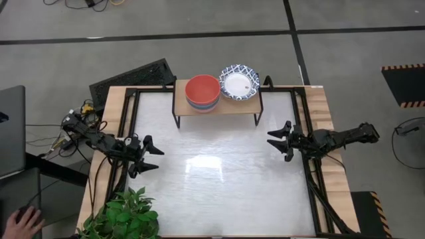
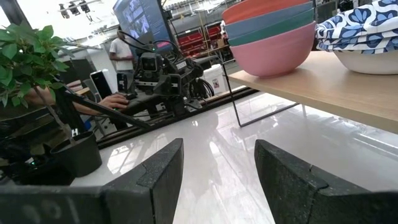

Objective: Place and stack bowls onto a shelf
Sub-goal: Return to Home Position

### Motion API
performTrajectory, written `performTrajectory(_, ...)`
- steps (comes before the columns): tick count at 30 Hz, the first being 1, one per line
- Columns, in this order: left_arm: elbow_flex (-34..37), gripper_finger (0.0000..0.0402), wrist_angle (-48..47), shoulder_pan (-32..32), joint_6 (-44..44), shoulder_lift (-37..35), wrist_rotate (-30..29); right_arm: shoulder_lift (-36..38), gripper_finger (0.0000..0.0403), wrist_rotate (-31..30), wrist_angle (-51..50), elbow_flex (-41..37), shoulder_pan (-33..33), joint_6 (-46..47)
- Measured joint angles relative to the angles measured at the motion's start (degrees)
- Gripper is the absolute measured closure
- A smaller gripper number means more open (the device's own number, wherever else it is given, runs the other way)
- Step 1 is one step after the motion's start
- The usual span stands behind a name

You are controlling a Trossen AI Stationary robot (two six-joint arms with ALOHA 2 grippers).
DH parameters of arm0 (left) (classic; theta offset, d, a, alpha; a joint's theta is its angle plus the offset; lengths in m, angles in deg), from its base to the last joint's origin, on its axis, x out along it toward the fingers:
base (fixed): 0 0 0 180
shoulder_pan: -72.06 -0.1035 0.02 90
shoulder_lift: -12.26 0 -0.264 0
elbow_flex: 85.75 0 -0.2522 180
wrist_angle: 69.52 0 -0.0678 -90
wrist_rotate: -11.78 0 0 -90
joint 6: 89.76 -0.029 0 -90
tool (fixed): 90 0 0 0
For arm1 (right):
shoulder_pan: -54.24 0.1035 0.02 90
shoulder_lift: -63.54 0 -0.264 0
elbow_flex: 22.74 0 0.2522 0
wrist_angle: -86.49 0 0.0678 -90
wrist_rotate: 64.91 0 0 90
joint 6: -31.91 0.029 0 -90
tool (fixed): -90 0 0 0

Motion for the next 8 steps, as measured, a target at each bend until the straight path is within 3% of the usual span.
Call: performTrajectory(8,0.0,0.01,0.01,0.0,0.11,0.0,0.0,0.0,0.0179,0.0,-0.01,0.0,-0.01,0.0)
